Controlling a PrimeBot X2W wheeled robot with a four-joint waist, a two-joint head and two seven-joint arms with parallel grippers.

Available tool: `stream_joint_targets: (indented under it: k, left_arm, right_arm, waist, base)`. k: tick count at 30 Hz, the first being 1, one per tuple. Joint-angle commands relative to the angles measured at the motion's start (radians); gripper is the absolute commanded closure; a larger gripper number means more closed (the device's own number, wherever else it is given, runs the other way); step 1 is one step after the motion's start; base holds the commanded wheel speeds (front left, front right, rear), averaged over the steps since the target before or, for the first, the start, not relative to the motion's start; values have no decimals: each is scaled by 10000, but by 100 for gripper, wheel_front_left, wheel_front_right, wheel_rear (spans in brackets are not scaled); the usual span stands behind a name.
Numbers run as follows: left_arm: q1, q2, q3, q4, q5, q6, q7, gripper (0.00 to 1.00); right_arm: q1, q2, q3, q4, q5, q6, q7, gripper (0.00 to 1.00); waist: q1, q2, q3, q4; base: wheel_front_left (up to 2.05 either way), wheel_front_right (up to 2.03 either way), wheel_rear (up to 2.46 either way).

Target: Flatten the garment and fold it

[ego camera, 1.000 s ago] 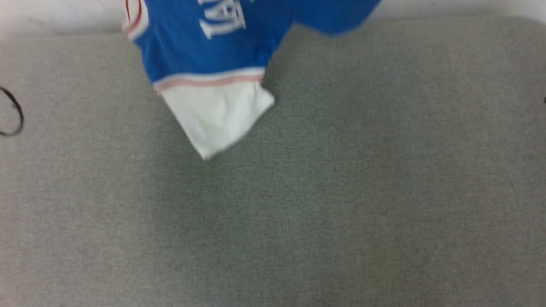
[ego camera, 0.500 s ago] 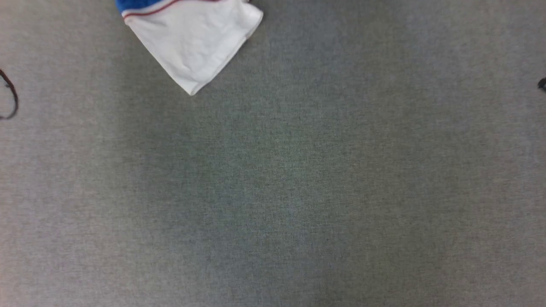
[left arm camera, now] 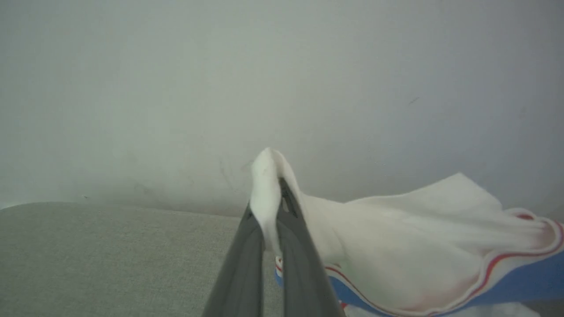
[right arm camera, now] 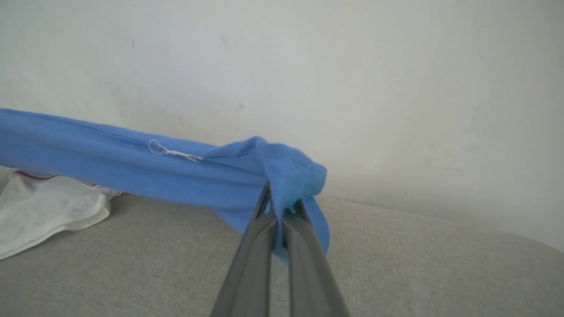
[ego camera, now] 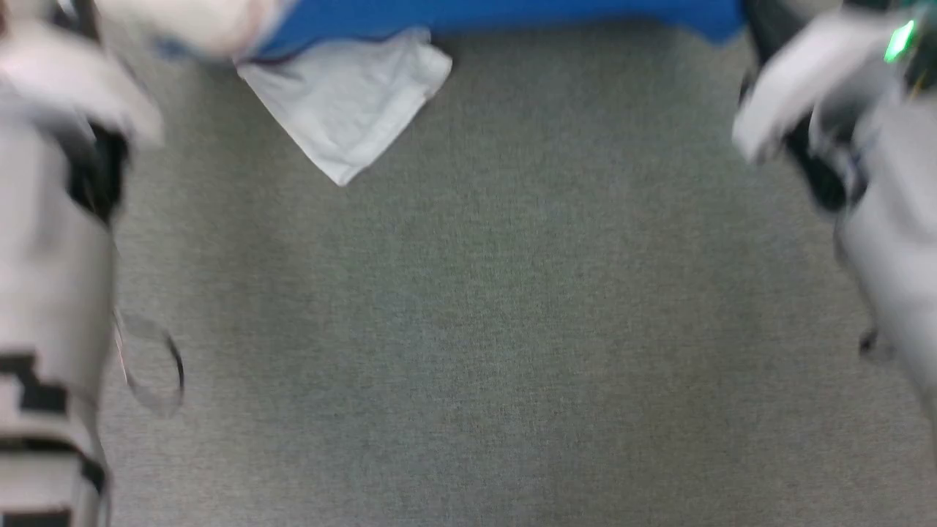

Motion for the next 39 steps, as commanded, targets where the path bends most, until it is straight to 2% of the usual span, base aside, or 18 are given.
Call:
stream_joint_targets:
  k: [1, 6, 11, 14, 18, 23, 28, 34, 39]
  left_arm:
    - [457, 75, 80, 51, -85, -10, -84, 100]
    - [2860, 142, 218, -344, -369, -102, -101, 100]
    - [5445, 328, 153, -1771, -560, -12, 340, 100]
    - [7092, 724, 192, -3441, -705, 307, 1047, 100]
    - [9594, 1388, 437, -6535, -901, 1344, 2316, 100]
    - [12493, 1924, 778, -10280, -988, 2924, 3720, 100]
    - [14483, 2184, 997, -12531, -1045, 4042, 4721, 100]
    - [15775, 2440, 1279, -13831, -1185, 4686, 5393, 100]
    - [16014, 2674, 1582, -14414, -1274, 4889, 5655, 100]
  right_arm:
    - [393, -116, 81, -102, 152, -23, -33, 100]
    - [2431, -591, 531, -1015, 728, -23, -87, 100]
    - [4445, -1200, 415, -2222, 891, -23, -80, 100]
    - [5664, -1451, -3, -3069, 674, -23, 20, 100]
    - [7406, -1481, -1002, -4335, 184, -23, 310, 100]
    - [9830, -1009, -2713, -6092, -659, -23, 1144, 100]
    - [12238, 44, -4448, -8101, -1588, -23, 2236, 100]
    - [14280, 1315, -5594, -10251, -2301, -23, 3791, 100]
    - [14743, 1714, -6001, -11225, -2701, -23, 4691, 100]
  waist:
    - [1, 0, -1442, 365]
    - [1, 0, -2507, 382]
    - [1, 0, -3332, 478]
    - [1, 0, -3626, 504]
    - [1, 0, -3836, 550]
    - [1, 0, -3989, 659]
    - [1, 0, -4147, 749]
    - [1, 0, -4185, 748]
    - [1, 0, -3963, 660]
  base:
    - [0, 0, 0]
    - [0, 0, 0]
    - [0, 0, 0]
    - [0, 0, 0]
    - [0, 0, 0]
    - [0, 0, 0]
    - [0, 0, 0]
    - [0, 0, 0]
    - [0, 0, 0]
